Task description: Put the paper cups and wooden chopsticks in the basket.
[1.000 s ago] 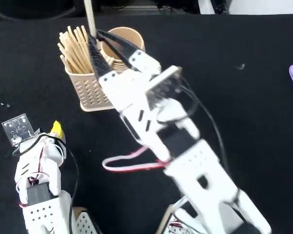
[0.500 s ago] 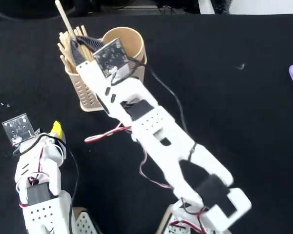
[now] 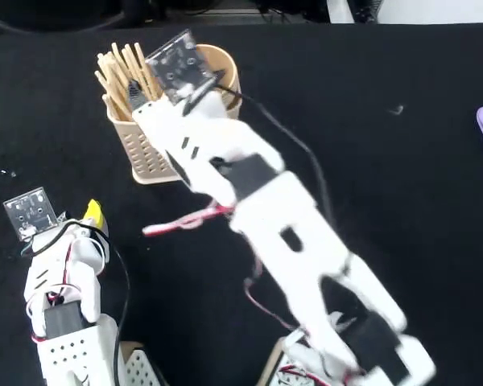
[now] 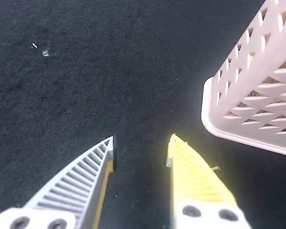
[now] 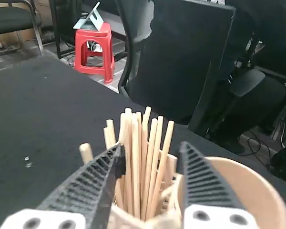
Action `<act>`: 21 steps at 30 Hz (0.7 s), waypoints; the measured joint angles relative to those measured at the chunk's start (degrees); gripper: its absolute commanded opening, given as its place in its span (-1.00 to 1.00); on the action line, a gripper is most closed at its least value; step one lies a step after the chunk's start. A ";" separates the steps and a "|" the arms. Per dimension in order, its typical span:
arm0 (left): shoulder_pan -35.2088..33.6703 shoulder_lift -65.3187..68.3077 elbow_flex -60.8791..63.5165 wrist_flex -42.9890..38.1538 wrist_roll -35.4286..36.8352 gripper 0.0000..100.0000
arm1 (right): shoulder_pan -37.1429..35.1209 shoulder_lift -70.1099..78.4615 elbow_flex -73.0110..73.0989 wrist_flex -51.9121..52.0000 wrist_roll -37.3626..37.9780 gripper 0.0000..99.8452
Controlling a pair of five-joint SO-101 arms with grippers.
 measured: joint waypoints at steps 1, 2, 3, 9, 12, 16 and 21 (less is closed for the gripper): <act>0.00 0.00 0.00 0.00 0.00 -0.71 | 0.00 -3.16 0.00 3.69 0.00 -0.95; 0.00 0.00 0.00 0.00 0.00 -0.78 | 0.00 -6.42 0.00 7.38 0.00 -0.99; 0.00 0.00 0.00 0.09 0.00 -0.88 | 0.00 -9.58 0.35 10.99 0.00 -0.96; 0.00 0.00 0.00 1.76 -0.09 -0.94 | 4.22 -28.13 12.04 24.97 0.09 -0.92; 0.00 0.00 0.00 5.36 -2.11 -0.94 | 9.76 -37.01 19.87 27.96 0.18 -0.93; 2.55 -0.09 -0.62 9.58 -4.92 -0.94 | 18.02 -50.11 32.62 30.15 1.85 -0.93; 8.97 -0.53 -0.62 13.80 -7.38 -0.93 | 25.05 -64.00 51.52 30.15 2.29 -0.93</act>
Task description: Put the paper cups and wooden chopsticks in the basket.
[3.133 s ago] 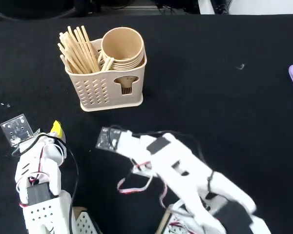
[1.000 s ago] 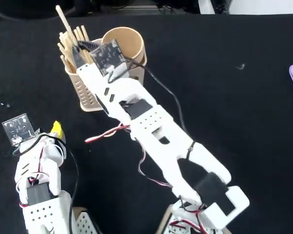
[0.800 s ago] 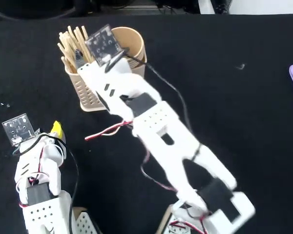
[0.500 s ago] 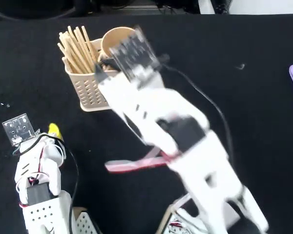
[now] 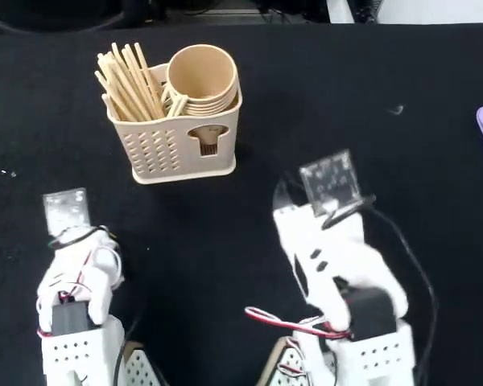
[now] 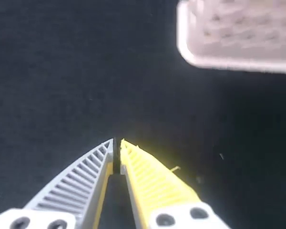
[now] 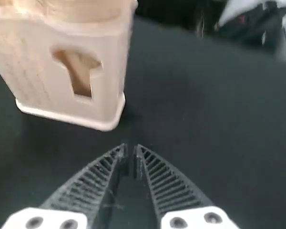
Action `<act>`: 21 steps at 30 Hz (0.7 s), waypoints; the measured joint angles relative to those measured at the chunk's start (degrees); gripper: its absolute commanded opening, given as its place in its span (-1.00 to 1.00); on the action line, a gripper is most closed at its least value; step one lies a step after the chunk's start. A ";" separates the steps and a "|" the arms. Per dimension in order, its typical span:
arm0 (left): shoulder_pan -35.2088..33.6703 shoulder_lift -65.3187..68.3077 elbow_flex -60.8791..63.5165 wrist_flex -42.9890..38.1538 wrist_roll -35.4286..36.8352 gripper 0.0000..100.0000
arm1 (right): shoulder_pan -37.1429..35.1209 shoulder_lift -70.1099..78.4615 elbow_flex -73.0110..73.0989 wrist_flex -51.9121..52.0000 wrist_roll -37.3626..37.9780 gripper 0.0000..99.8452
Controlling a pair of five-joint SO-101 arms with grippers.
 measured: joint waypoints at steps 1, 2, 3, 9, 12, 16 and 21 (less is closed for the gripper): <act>1.14 0.00 0.00 0.70 -0.09 -0.93 | 0.00 -2.37 3.34 0.00 0.00 -0.93; 2.20 0.00 0.00 1.49 -0.18 -0.93 | 0.00 -4.66 6.33 0.00 0.09 -0.93; 3.08 0.00 -0.18 2.02 -0.18 -0.93 | 0.00 -6.86 8.88 0.00 0.09 -0.92; 4.57 0.00 -0.35 2.46 -1.58 -0.93 | 0.00 -19.43 24.97 -2.55 0.09 -0.93; 4.57 0.00 -0.35 3.25 -4.22 -0.93 | 0.09 -19.87 30.51 -4.31 0.00 -0.92; 4.66 0.00 0.18 4.31 -4.84 -0.93 | 0.18 -19.87 31.30 -4.22 0.09 -0.92; 4.66 0.00 0.53 5.98 -4.84 -0.93 | 0.35 -19.87 31.30 2.81 0.09 -0.93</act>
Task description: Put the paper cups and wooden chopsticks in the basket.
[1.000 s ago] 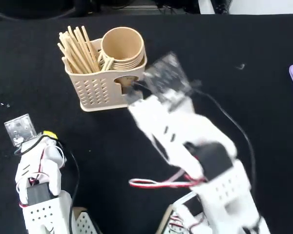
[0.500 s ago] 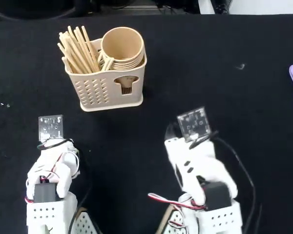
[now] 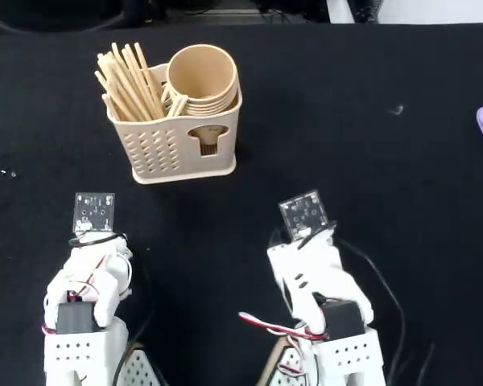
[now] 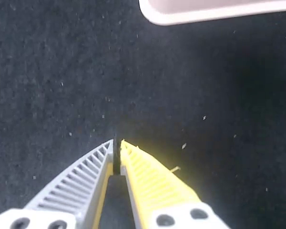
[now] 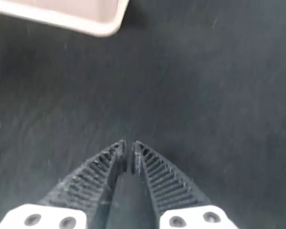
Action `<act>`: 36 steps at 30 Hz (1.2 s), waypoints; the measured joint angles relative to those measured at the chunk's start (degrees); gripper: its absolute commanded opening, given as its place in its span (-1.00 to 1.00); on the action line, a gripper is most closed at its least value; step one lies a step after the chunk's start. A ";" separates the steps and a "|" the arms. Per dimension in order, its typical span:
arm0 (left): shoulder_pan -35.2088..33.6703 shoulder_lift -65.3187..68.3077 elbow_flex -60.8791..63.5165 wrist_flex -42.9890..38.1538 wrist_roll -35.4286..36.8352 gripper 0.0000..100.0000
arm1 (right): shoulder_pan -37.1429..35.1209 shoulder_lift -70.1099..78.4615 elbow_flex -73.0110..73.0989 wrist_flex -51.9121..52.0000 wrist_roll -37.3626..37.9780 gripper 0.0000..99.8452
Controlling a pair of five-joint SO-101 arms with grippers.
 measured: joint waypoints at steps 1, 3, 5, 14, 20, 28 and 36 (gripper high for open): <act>0.00 0.00 0.00 0.97 0.00 -0.93 | 0.09 0.00 0.00 2.29 -0.35 -0.92; 0.00 0.00 0.00 2.37 0.00 -0.94 | 0.26 0.00 0.00 6.68 -3.52 -0.92; 0.70 0.00 0.00 4.75 0.00 -0.93 | 0.26 0.00 0.00 9.93 -8.35 -0.92; 0.70 0.00 0.00 8.44 0.00 -0.94 | 0.26 0.00 0.00 11.69 -15.12 -0.92; 0.70 0.00 0.00 8.44 0.00 -0.94 | 0.26 0.00 0.00 11.69 -15.12 -0.92; -2.02 -2.02 0.00 8.44 0.00 -0.94 | 5.45 0.00 0.00 11.69 -15.12 -0.92; -2.11 -2.02 0.00 8.44 0.00 -0.94 | 7.30 0.00 0.00 11.69 -15.12 -0.92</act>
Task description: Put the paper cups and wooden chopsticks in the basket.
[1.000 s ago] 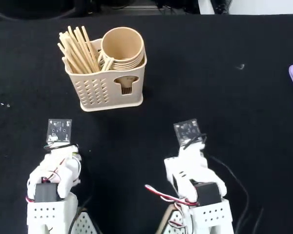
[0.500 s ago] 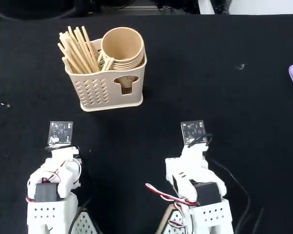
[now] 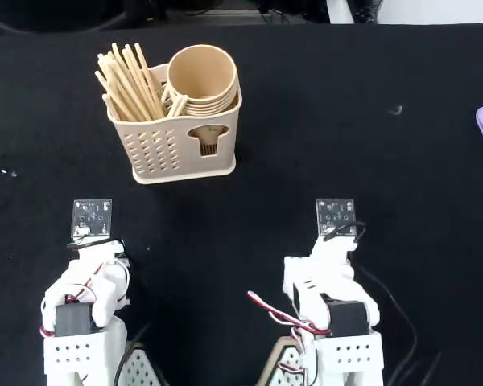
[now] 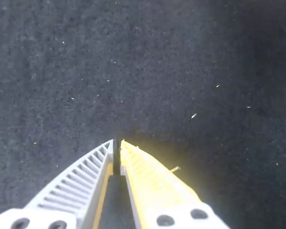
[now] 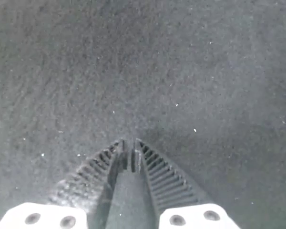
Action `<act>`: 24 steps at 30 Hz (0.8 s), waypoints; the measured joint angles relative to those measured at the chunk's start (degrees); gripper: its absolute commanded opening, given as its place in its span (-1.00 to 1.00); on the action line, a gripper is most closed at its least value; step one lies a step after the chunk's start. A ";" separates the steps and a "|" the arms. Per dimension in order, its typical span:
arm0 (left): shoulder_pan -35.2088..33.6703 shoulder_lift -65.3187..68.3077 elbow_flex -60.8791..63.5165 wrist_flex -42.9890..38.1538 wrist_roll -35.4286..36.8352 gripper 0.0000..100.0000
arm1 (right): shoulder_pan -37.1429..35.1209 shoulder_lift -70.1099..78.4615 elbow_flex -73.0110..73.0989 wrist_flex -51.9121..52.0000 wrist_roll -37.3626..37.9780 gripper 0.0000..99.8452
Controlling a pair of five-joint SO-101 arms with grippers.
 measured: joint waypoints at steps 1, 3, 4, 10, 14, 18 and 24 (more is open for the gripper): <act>0.00 0.00 0.00 0.00 0.00 -0.94 | 0.18 0.00 0.00 0.00 0.00 -0.92; 0.00 0.00 0.00 0.00 0.00 -0.94 | 0.18 0.00 0.00 0.00 0.00 -0.92; 0.00 0.00 0.00 0.00 0.00 -0.94 | 0.35 0.00 0.00 0.00 0.00 -0.92; 0.70 0.00 0.00 0.00 0.00 -0.94 | 0.26 0.00 0.00 0.00 0.00 -0.92; 1.58 0.00 0.00 0.00 0.00 -0.94 | 0.26 0.00 0.00 0.00 0.00 -0.92; 1.93 0.00 0.00 0.00 0.00 -0.94 | 0.26 0.00 0.00 0.00 0.00 -0.92; 1.93 0.00 0.00 0.00 0.00 -0.94 | 0.26 0.00 0.00 0.00 0.00 -0.92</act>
